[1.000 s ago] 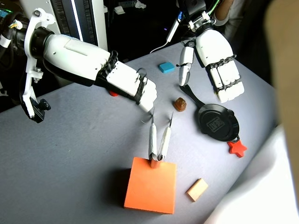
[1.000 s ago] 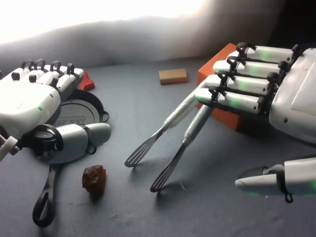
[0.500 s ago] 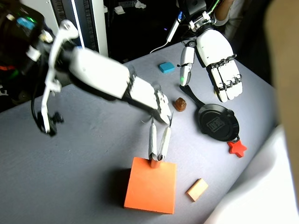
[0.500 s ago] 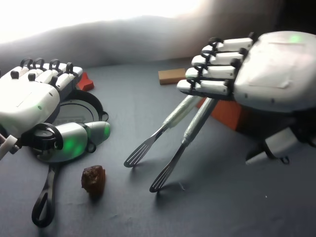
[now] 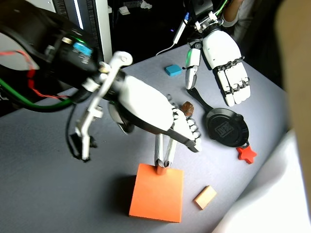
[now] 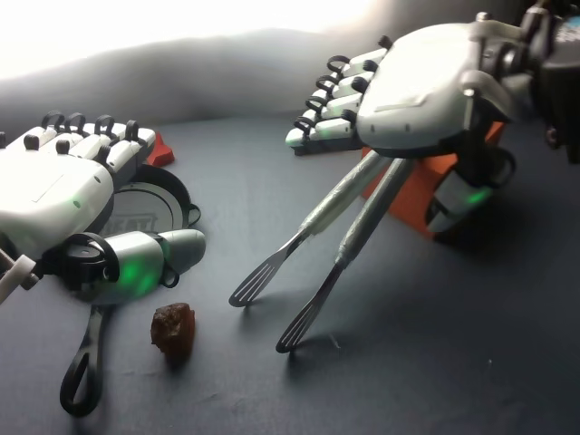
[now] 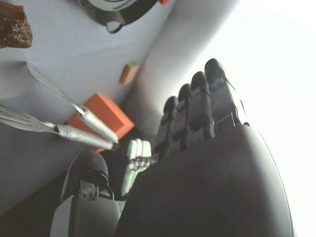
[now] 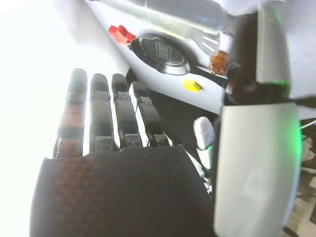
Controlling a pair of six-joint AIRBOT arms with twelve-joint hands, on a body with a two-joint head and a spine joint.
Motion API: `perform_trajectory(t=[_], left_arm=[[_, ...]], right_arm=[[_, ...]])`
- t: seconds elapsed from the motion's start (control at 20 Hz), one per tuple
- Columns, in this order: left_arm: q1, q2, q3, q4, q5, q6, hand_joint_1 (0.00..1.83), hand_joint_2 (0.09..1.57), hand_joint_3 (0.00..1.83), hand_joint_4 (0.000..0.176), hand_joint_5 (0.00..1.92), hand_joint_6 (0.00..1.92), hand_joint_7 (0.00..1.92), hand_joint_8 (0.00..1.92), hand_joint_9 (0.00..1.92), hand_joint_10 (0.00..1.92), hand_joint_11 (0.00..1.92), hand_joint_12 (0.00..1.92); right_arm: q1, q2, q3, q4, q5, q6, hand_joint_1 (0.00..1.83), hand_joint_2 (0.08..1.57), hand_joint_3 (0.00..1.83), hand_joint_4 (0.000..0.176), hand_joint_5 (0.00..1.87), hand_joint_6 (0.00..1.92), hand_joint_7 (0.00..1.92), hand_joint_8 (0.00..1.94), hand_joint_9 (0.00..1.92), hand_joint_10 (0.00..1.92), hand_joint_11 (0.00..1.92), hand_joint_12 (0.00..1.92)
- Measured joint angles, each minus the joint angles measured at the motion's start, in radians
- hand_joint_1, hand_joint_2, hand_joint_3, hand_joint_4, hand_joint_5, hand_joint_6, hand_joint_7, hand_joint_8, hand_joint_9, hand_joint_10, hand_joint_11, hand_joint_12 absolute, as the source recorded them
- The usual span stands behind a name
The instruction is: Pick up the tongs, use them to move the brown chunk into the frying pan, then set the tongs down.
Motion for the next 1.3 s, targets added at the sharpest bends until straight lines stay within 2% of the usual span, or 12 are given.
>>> perform_trajectory(t=[0.2,0.3,0.45,0.55,0.6,0.75,0.85,1.0,1.15,1.3], left_arm=[[0.009,-0.001,0.000,-0.003,0.000,0.001,0.00,1.23,0.00,0.000,0.00,0.00,0.03,0.00,0.05,0.00,0.00,0.29],[0.009,-0.001,-0.001,-0.001,-0.001,0.001,0.00,1.23,0.00,0.000,0.00,0.00,0.03,0.00,0.05,0.00,0.00,0.25],[0.011,-0.001,-0.011,-0.003,-0.003,-0.001,0.00,1.23,0.00,0.000,0.01,0.00,0.05,0.00,0.06,0.00,0.00,0.29],[0.021,-0.001,-0.014,0.004,0.002,-0.012,0.00,1.23,0.00,0.000,0.02,0.01,0.06,0.00,0.06,0.00,0.00,0.33],[0.022,-0.001,-0.014,-0.007,0.001,-0.013,0.00,1.23,0.00,0.000,0.01,0.00,0.04,0.00,0.05,0.00,0.00,0.30],[0.022,-0.001,-0.014,0.000,-0.003,-0.016,0.00,1.23,0.00,0.000,0.00,0.00,0.04,0.00,0.05,0.00,0.00,0.25],[0.022,-0.001,-0.014,-0.001,-0.003,-0.024,0.00,1.23,0.00,0.000,0.00,0.00,0.04,0.00,0.04,0.00,0.00,0.24],[0.026,-0.001,-0.027,-0.004,-0.013,-0.027,0.00,1.23,0.00,0.000,0.01,0.00,0.05,0.00,0.06,0.00,0.00,0.24],[0.037,-0.001,-0.038,-0.010,-0.023,-0.027,0.00,1.24,0.00,0.000,0.00,0.00,0.04,0.00,0.06,0.00,0.00,0.24],[0.046,0.005,-0.038,-0.007,-0.032,-0.029,0.00,1.25,0.00,0.000,0.00,0.00,0.04,0.00,0.04,0.00,0.00,0.21]], right_arm=[[0.000,-0.063,0.067,-0.058,-0.052,0.039,1.07,0.83,0.00,0.000,0.03,0.01,0.04,0.01,0.04,0.01,0.02,0.03],[-0.006,-0.077,0.074,-0.064,-0.071,0.043,1.05,0.82,0.00,0.000,0.03,0.00,0.06,0.00,0.06,0.00,0.00,0.14],[-0.026,-0.113,0.086,-0.155,-0.071,0.155,1.01,0.83,0.01,0.000,0.03,0.00,0.06,0.00,0.06,0.00,0.00,0.19],[-0.039,-0.135,0.108,-0.167,-0.069,0.197,1.02,0.83,0.00,0.000,0.01,0.00,0.04,0.00,0.04,0.00,0.00,0.17],[-0.045,-0.145,0.118,-0.168,-0.068,0.209,1.00,0.83,0.00,0.000,0.01,0.00,0.05,0.00,0.05,0.00,0.00,0.24],[-0.060,-0.160,0.124,-0.187,-0.065,0.212,1.01,0.82,0.00,0.000,0.00,0.00,0.04,0.00,0.04,0.00,0.00,0.26],[-0.072,-0.179,0.128,-0.248,-0.061,0.249,1.01,0.82,0.00,0.000,0.00,0.00,0.04,0.00,0.04,0.00,0.00,0.26],[-0.097,-0.206,0.161,-0.262,-0.043,0.255,1.00,0.84,0.01,0.000,0.01,0.00,0.03,0.00,0.03,0.00,0.00,0.19],[-0.115,-0.215,0.185,-0.264,-0.040,0.256,0.96,0.84,0.00,0.000,0.01,0.00,0.05,0.00,0.05,0.01,0.00,0.29],[-0.126,-0.232,0.206,-0.272,-0.026,0.256,0.97,0.85,0.01,0.000,0.02,0.01,0.05,0.00,0.05,0.01,0.00,0.31]])
